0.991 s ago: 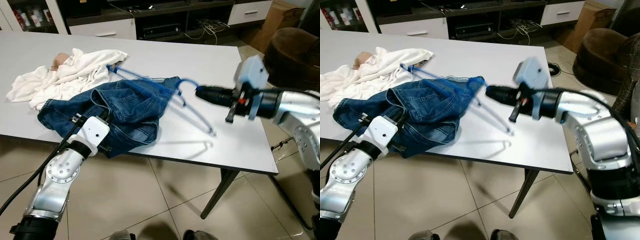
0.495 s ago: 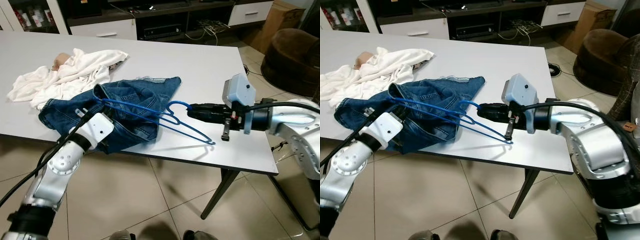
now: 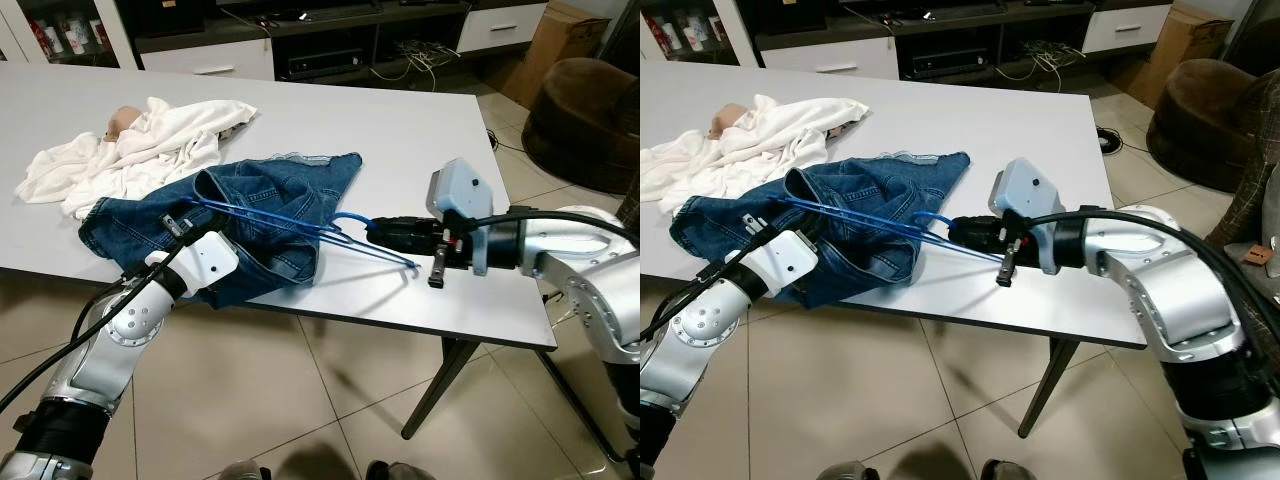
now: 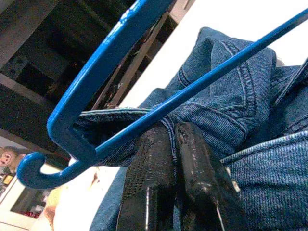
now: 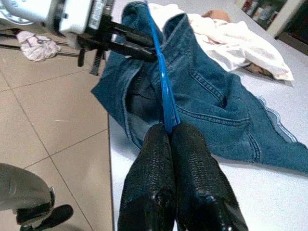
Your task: Hang hanger
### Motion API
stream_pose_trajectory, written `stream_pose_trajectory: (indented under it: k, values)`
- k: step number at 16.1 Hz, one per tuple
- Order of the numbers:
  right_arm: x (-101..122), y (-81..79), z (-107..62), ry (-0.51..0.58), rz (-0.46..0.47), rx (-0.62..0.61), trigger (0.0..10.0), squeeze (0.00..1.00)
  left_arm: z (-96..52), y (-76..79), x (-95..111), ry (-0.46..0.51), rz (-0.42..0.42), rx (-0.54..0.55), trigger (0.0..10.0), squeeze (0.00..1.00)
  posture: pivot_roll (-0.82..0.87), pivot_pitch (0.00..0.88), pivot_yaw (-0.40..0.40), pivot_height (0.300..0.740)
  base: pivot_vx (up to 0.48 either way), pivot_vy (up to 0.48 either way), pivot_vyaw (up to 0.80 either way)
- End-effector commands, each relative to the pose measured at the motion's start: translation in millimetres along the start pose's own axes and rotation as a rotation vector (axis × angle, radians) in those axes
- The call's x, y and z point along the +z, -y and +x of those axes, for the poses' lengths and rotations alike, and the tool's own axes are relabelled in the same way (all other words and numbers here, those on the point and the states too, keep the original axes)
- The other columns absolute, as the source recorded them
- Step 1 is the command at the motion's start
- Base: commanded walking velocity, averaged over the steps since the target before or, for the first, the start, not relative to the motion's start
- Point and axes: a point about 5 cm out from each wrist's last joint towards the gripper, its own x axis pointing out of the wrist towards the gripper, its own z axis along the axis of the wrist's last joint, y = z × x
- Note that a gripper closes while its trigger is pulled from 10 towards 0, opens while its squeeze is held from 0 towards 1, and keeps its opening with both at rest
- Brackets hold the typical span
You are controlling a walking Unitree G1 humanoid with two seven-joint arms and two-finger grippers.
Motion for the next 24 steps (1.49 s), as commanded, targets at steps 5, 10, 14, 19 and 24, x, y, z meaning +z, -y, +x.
stream_pose_trajectory:
  k: [5,10,14,19,24]
  values:
    - [4.9,16.2,0.1,-0.025,0.014,-0.102,10.0,0.0,-4.3,7.0,2.6,0.019,0.11,-0.047,0.0,0.0,-0.04,0.005,0.021,0.74,0.0,0.0,0.0]
    - [10.5,16.5,6.1,-0.036,0.048,-0.092,10.0,0.0,-3.4,3.7,2.9,0.038,0.44,-0.138,0.0,0.0,-0.05,0.012,0.02,0.74,0.0,0.0,0.0]
    - [2.7,22.1,12.6,-0.071,0.112,-0.159,10.0,0.0,-4.9,4.4,0.1,0.039,0.509,-0.145,0.0,0.0,-0.04,0.012,0.018,0.74,0.0,0.0,0.0]
    - [3.5,32.9,-2.3,-0.05,0.157,-0.225,10.0,0.0,-10.2,8.1,-11.5,-0.008,0.399,-0.102,0.0,0.0,-0.04,0.013,0.017,0.74,0.0,0.0,0.0]
    - [-1.4,24.1,-5.6,-0.047,0.217,-0.211,10.0,0.0,-7.4,8.6,-12.7,-0.004,0.401,-0.099,0.0,0.0,-0.06,0.01,0.021,0.74,0.0,0.0,0.0]
